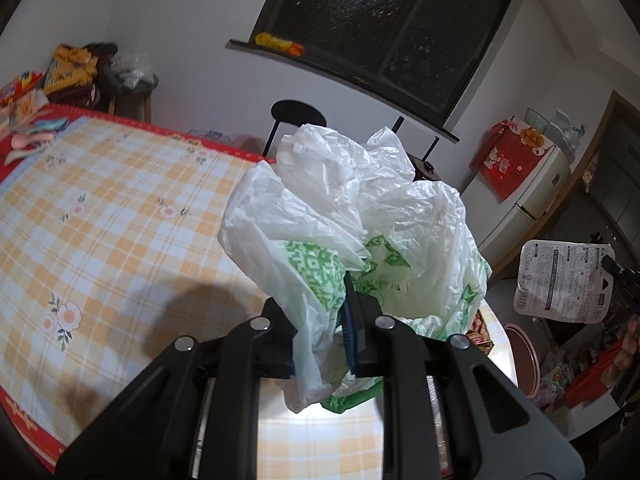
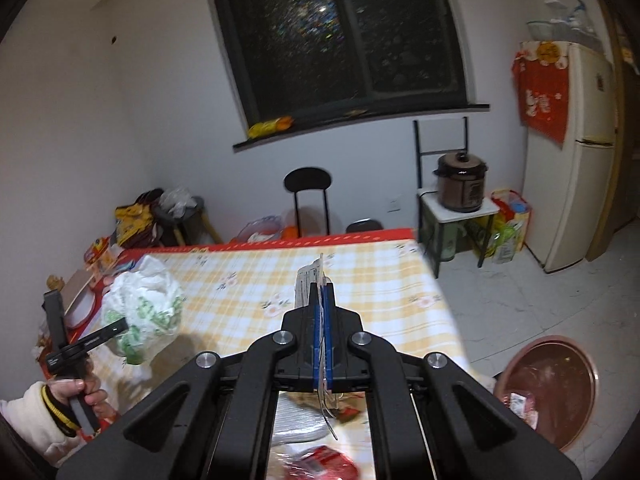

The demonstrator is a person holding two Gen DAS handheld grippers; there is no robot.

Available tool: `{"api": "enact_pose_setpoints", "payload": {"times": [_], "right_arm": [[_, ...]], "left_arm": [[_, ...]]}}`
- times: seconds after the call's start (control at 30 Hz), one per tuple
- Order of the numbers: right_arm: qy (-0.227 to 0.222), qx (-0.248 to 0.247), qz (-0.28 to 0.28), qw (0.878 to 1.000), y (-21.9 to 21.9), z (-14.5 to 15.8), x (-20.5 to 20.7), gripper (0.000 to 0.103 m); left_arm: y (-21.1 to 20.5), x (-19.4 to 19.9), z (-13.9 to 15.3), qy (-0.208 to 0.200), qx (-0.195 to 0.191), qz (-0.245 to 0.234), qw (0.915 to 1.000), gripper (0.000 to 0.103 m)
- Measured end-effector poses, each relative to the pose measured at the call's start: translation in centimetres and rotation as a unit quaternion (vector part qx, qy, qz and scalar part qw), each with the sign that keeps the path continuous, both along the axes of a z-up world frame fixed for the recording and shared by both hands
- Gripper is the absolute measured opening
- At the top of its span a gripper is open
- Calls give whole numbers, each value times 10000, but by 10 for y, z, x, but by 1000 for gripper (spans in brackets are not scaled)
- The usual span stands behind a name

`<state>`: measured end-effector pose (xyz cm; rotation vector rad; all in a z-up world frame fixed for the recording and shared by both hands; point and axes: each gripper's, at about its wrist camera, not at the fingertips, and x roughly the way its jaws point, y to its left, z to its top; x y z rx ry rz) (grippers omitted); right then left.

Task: Collect trash
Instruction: 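Carry bag and pouch over the brown bin and open both tools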

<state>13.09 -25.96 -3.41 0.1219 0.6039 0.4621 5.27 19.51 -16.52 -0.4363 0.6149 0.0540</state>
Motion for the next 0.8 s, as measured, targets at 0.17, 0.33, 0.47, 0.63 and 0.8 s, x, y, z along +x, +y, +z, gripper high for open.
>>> {"api": "enact_pose_setpoints", "payload": {"times": [0.17, 0.33, 0.47, 0.63, 0.8], "right_arm": [[-61, 102, -41, 9999, -52, -2, 4, 3], [-127, 109, -87, 9998, -122, -6, 8, 3], [-24, 85, -301, 9995, -177, -15, 13, 3], [197, 20, -683, 9975, -249, -38, 20, 3], [620, -31, -1162, 9913, -302, -75, 35, 3]], "left_arm": [[-37, -3, 23, -193, 181, 134, 9996, 20], [-91, -2, 43, -332, 118, 203, 9992, 20], [-138, 1, 57, -485, 13, 236, 9985, 20], [-196, 7, 69, -544, 56, 175, 9984, 20], [-233, 12, 74, -389, 232, 151, 9989, 20]]}}
